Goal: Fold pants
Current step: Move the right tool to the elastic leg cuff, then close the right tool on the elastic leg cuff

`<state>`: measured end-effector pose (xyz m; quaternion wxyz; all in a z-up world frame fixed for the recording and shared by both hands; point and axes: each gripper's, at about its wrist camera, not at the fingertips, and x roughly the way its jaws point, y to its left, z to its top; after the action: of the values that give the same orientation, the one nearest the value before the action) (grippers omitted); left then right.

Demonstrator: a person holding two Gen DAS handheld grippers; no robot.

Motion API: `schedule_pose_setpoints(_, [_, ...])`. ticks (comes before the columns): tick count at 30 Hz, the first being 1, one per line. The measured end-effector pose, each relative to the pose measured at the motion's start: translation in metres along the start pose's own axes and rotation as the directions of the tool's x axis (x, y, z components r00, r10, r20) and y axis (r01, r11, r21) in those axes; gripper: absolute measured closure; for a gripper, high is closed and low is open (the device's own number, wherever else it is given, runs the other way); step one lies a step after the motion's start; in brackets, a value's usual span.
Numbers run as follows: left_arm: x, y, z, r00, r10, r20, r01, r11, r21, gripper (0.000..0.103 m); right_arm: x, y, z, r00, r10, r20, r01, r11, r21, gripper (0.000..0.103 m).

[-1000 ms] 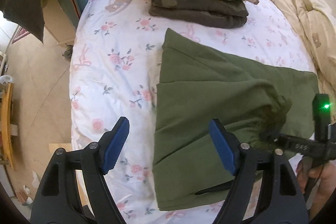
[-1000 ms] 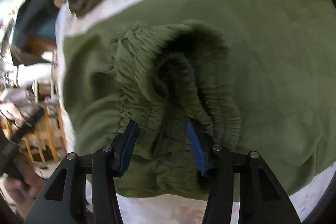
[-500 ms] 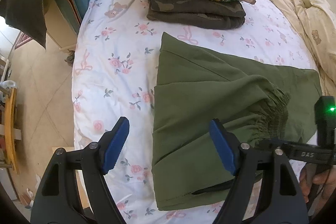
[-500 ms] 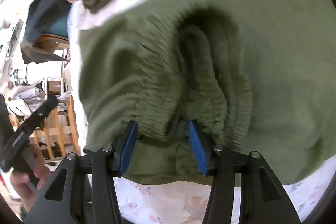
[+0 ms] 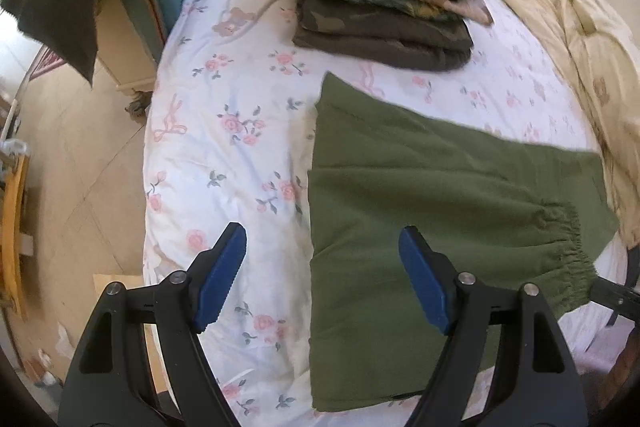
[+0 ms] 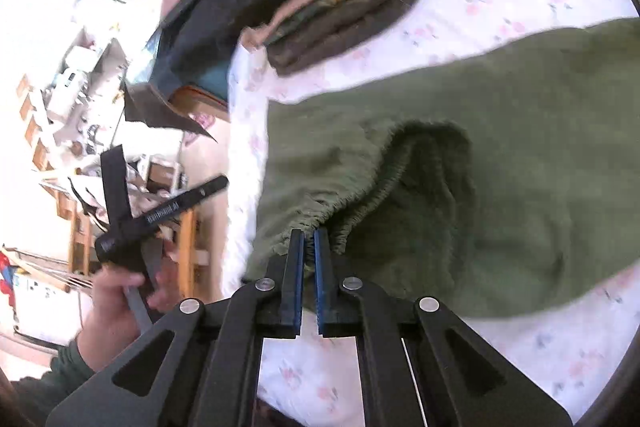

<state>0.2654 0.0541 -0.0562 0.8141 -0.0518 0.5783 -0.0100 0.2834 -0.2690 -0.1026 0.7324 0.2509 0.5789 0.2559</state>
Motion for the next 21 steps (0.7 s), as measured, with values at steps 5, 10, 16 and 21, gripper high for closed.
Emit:
schedule_pose_setpoints(5, [0.011,-0.006,-0.008,0.998,0.026,-0.049,-0.025,0.999,0.028,0.027,0.048,-0.052,-0.021,0.966,-0.177,-0.190,0.197,0.976,0.089,0.100])
schedule_pose_setpoints(10, [0.036,-0.007,-0.024,0.990,0.060,-0.126,-0.056,0.998,0.039,0.027,0.068,-0.044,-0.016,0.931,-0.249,-0.268,0.266,0.964,0.029,0.093])
schedule_pose_setpoints(16, [0.075,-0.029,-0.051,0.962,0.114,-0.246,-0.079,0.986,0.145,0.027,0.017,-0.037,0.027,0.978,-0.199,-0.063,0.205,0.974,0.095,0.034])
schedule_pose_setpoints(21, [0.088,-0.045,-0.066,0.953,0.160,-0.257,-0.101,0.969,0.226,0.027,0.043,-0.068,0.067,0.983,-0.180,0.019,0.171,0.955,0.242,0.027])
